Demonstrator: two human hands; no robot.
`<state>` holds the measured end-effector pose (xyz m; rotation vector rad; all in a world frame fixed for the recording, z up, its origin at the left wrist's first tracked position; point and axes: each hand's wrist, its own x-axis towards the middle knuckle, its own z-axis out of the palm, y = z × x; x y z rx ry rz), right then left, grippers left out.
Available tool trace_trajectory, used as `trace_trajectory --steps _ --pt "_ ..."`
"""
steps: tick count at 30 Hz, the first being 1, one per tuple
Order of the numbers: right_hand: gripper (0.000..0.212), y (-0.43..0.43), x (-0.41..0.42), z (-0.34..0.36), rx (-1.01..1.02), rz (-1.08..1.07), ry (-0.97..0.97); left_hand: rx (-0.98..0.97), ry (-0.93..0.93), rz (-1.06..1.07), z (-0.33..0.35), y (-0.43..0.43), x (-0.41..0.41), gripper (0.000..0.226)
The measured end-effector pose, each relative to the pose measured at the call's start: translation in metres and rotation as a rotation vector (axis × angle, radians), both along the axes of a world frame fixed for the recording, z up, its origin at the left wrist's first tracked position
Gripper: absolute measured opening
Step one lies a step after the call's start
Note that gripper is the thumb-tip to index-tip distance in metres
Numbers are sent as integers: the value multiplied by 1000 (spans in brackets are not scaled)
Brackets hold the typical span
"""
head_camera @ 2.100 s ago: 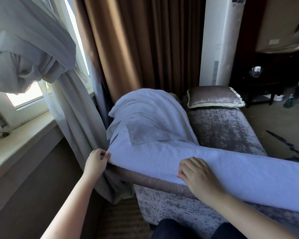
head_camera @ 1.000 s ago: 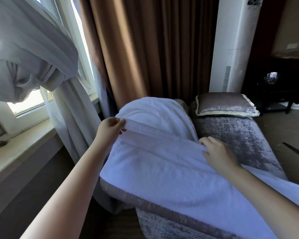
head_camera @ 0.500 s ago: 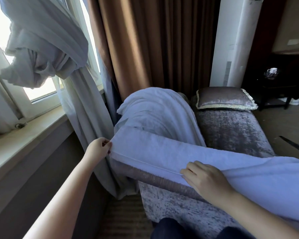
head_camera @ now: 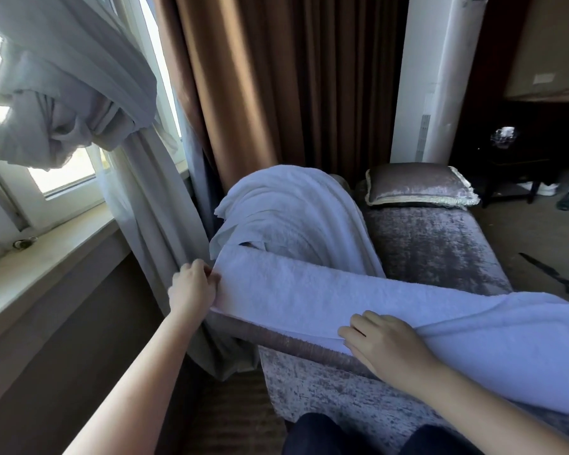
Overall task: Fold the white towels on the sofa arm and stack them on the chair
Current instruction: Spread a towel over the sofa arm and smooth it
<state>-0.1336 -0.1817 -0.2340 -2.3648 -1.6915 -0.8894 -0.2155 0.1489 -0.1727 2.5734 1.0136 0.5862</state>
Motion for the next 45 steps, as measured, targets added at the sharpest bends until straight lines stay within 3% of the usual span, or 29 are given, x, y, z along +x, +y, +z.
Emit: trace_trajectory --steps 1,4,8,11,13,16,21,26,30,32,35,41,45 --pt "11 -5 1 4 12 6 -15 129 -28 20 1 -8 5 22" --pt "26 -23 8 17 87 -35 -51 343 -245 -197 5 -57 31 26" --pt "26 -67 23 27 102 -141 -74 416 -344 -621 -1 -155 74 8" --pt "19 -107 32 32 43 -241 -68 367 -338 -790 -9 -225 101 21" --pt "12 -132 40 33 -18 -316 -88 330 -325 -837 -15 -258 115 26" --pt "30 -167 56 35 -46 -381 -66 265 -306 -862 -29 -273 122 24" --pt "34 -209 84 44 -77 -444 -39 146 -340 -907 -41 -265 117 21" --pt "36 -251 98 48 -164 -615 -62 192 -354 -885 -43 -268 118 25" --pt "17 -275 90 41 -53 -632 -243 224 -361 -882 -44 -269 117 24" --pt "28 -281 75 41 36 -644 -382 229 -366 -893 -45 -269 116 22" --pt "27 -290 44 43 126 -691 -481 227 -364 -921 -42 -269 112 23" --pt "19 -312 -6 13 133 -636 -381 471 -399 -1161 -32 -287 86 31" --pt "25 -316 -22 -10 84 -770 -247 616 -313 -1285 -42 -295 71 33"
